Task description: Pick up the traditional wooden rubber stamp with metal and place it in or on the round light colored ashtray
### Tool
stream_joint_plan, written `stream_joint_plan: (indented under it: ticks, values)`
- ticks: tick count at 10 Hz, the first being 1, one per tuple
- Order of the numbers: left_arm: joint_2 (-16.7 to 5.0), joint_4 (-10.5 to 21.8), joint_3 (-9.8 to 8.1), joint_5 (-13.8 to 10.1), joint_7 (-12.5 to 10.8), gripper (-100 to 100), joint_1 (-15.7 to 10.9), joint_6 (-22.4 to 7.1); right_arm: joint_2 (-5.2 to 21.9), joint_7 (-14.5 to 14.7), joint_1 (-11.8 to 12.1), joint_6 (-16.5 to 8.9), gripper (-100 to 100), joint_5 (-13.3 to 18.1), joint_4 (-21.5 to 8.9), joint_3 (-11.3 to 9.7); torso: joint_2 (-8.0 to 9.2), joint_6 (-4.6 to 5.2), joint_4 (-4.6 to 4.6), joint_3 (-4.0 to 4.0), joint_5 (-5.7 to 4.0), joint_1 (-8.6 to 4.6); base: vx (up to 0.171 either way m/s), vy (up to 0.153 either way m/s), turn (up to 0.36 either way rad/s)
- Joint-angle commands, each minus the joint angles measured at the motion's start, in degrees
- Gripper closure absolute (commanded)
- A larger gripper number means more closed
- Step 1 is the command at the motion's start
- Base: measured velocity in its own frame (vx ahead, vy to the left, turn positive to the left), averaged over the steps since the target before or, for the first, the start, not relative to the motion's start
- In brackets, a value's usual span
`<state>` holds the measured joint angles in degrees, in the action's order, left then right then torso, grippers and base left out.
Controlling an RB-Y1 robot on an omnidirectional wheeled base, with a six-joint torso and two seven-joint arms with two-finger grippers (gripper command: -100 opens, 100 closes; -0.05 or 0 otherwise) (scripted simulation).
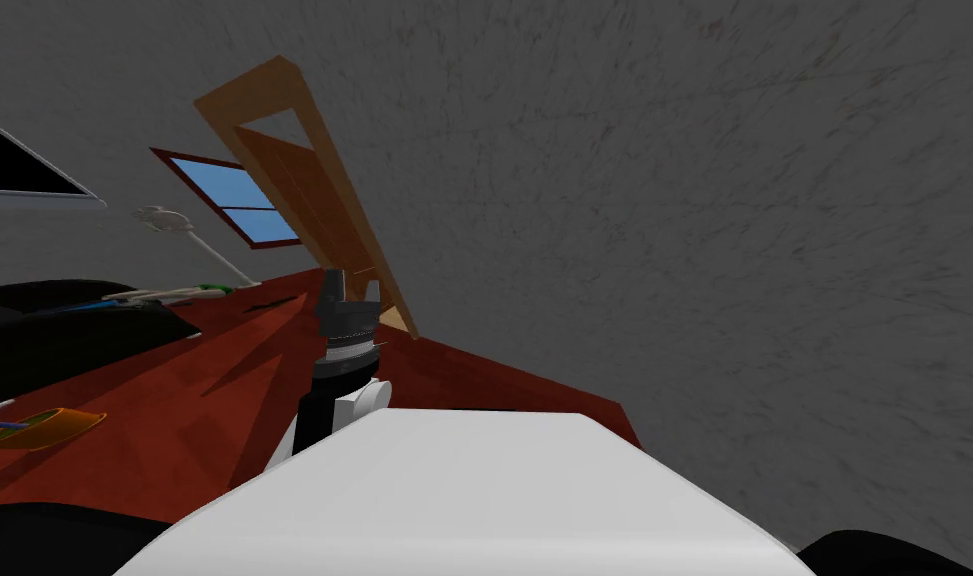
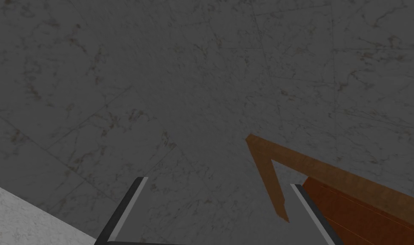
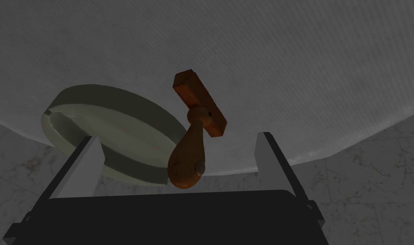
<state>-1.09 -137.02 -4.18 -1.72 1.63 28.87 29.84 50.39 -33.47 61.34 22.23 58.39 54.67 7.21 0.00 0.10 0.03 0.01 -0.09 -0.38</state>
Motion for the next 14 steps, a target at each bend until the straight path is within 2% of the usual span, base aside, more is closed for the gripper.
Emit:
stream_joint_plan:
  ticks: [1,2,3,4,5,7,8,12,13,14]
  values:
    - [0.00,0.00,0.00,0.00,0.00,0,0.00,0.00,-0.35,0.82,-0.73,0.73,-100,1.14,-2.38,0.20,0.00,0.00,0.00,0.00,0.00,0.00,-0.030,-0.031,0.275]
    - [0.00,0.00,0.00,0.00,0.00,0,0.01,0.00,-0.33,0.85,-0.86,0.90,-100,1.61,-2.97,0.18,-0.03,0.05,-0.01,-0.02,0.00,0.05,-0.023,-0.014,0.258]
    - [0.00,0.00,0.00,0.00,0.00,0,0.01,0.00,-0.16,0.66,-0.49,0.82,-100,1.18,-2.31,0.32,-0.06,0.04,-0.01,-0.04,0.01,0.11,-0.009,-0.008,0.054]
    - [0.00,0.00,-0.01,0.00,0.00,0,0.02,0.00,-0.15,0.76,-0.55,0.91,0,1.24,-2.43,0.34,-0.10,0.11,-0.02,-0.06,0.02,0.16,0.000,0.000,0.000]
    - [0.00,0.00,-0.01,0.00,0.00,0,0.02,0.00,-1.55,2.40,-2.34,-0.13,-100,0.46,-4.02,-0.73,-0.13,0.10,-0.03,-0.07,0.03,0.20,-0.010,-0.044,0.055]
    - [0.00,0.00,-0.01,0.00,0.00,0,0.02,0.00,-1.63,2.33,-2.12,-0.04,-100,0.43,-3.89,-0.49,-0.09,0.09,-0.02,-0.05,-0.02,0.01,-0.013,-0.038,0.026]
    - [0.00,0.00,-0.01,0.00,0.00,0,0.02,0.00,-1.71,2.66,-2.25,-0.03,100,0.39,-4.09,-0.50,-0.11,0.10,-0.02,-0.06,0.01,0.11,0.000,0.000,0.000]
    - [0.00,0.00,-0.01,0.00,0.00,0,0.02,0.00,-1.70,2.61,-2.24,-0.01,100,0.39,-4.06,-0.49,-0.14,0.10,-0.03,-0.08,0.02,0.18,0.000,0.000,0.000]
    - [0.00,0.00,-0.01,0.00,0.00,0,0.02,0.00,-1.70,2.61,-2.24,-0.01,0,0.39,-4.06,-0.49,-0.14,0.10,-0.03,-0.08,0.02,0.18,0.000,0.000,0.000]
    - [0.00,0.00,-0.01,0.00,0.00,0,0.02,0.00,-0.38,1.02,-0.84,0.73,100,1.10,-2.69,0.16,-0.14,0.10,-0.03,-0.08,0.02,0.18,0.015,0.035,-0.057]
